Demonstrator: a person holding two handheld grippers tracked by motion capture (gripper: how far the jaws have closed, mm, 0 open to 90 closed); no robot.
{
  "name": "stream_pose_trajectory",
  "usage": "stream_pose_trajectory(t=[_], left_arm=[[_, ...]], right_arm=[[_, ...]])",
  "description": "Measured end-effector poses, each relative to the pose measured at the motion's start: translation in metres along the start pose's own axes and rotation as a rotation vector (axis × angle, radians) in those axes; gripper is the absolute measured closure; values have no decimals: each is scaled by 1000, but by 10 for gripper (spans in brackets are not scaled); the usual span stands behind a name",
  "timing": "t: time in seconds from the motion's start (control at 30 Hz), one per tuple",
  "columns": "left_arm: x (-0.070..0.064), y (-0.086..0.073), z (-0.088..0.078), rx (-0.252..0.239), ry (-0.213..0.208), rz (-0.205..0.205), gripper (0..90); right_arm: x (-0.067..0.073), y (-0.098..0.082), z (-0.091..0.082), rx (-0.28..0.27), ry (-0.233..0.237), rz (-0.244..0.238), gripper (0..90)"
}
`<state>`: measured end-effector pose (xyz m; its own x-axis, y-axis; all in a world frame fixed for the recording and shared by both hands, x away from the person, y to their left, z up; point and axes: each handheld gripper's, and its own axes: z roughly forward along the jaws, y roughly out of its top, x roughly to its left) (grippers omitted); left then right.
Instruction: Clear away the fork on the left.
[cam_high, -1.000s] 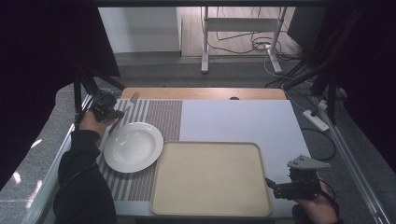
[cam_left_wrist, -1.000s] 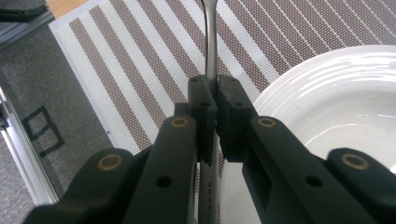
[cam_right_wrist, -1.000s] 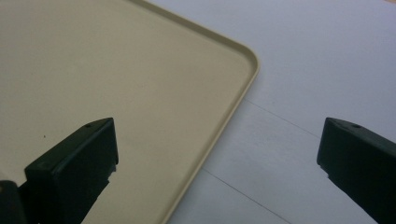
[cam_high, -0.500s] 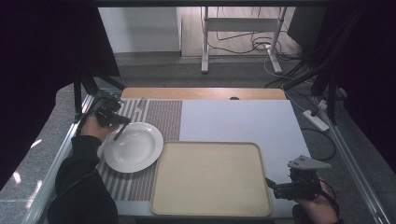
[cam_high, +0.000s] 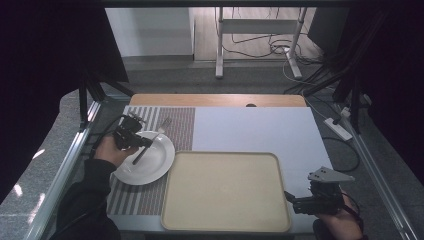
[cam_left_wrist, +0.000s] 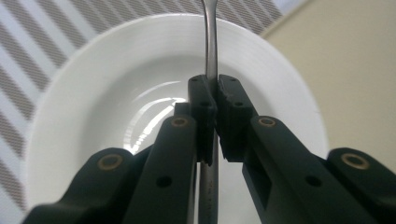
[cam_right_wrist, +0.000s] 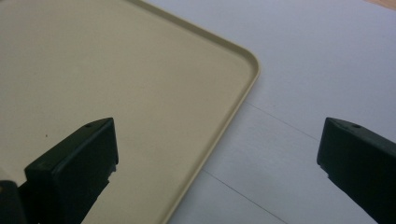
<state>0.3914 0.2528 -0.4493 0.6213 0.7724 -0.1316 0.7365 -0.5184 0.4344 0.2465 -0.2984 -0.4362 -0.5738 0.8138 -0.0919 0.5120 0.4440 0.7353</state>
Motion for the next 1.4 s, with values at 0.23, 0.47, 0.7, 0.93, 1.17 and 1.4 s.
stream_pose_trajectory(t=[0.23, 0.47, 0.7, 0.93, 1.17, 1.4], left_arm=[[-33, -4, 7, 30, -60, 21, 845], [-71, -4, 20, 65, -125, 69, 845], [-112, 1, 38, 111, -193, 94, 844], [-150, 6, 65, 193, -219, 148, 843], [-163, 5, 80, 246, -196, 214, 759], [-176, 24, 76, 164, -234, 289, 886]], right_arm=[[1, 0, 0, 2, 1, -5, 0], [1, 0, 0, 5, 1, -13, 0], [1, 0, 1, 10, -1, -17, 0], [2, 0, 1, 12, -2, -21, 0], [2, 0, 1, 13, -1, -24, 0], [2, 1, 2, 22, -3, -27, 0]])
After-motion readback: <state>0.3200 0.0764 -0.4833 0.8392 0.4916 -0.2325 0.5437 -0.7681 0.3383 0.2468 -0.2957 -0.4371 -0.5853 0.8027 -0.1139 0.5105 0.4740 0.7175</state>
